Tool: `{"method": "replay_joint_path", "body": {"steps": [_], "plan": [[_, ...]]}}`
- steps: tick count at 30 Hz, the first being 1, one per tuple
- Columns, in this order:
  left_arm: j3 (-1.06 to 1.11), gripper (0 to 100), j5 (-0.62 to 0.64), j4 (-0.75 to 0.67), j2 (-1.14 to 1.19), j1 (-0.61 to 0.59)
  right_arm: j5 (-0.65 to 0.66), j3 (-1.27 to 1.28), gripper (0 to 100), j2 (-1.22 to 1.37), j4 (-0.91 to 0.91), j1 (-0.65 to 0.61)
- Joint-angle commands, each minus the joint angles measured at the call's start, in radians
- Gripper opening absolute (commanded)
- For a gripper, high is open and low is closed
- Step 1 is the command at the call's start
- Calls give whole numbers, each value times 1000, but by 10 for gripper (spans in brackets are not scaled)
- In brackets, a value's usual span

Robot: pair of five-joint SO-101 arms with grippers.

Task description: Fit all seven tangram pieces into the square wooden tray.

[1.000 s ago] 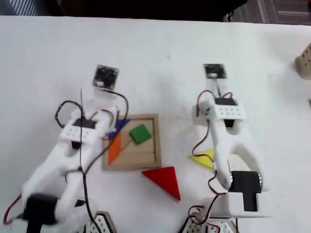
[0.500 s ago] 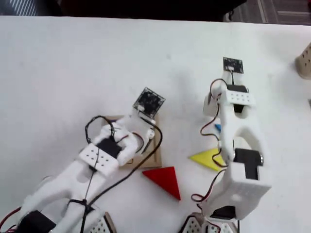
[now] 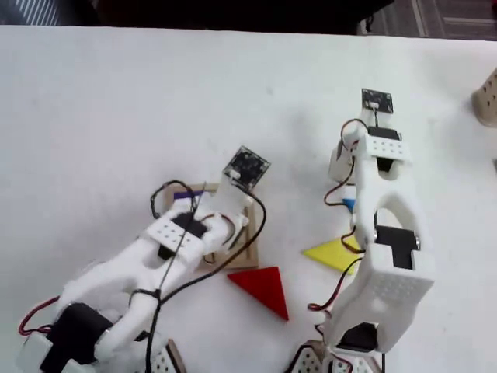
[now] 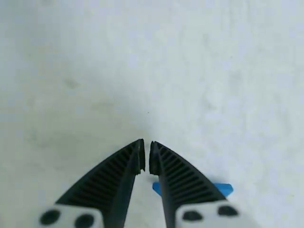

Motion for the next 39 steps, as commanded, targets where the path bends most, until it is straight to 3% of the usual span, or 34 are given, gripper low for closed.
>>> {"method": "replay_joint_path", "body": {"steps": [1,18,28,35,39], "plan": [[-54,23,6,26,1,1,-3,-51,18,-13,2,-12],[-48,23,5,25,10,-173,-2,-49,18,-8,7,-12],[-77,22,6,15,-2,-214,0,-46,18,-7,7,-28],[-46,22,6,5,-130,-154,0,-48,18,-7,7,-30],[43,22,11,-121,-157,-45,0,-48,18,-7,7,-27]]}}
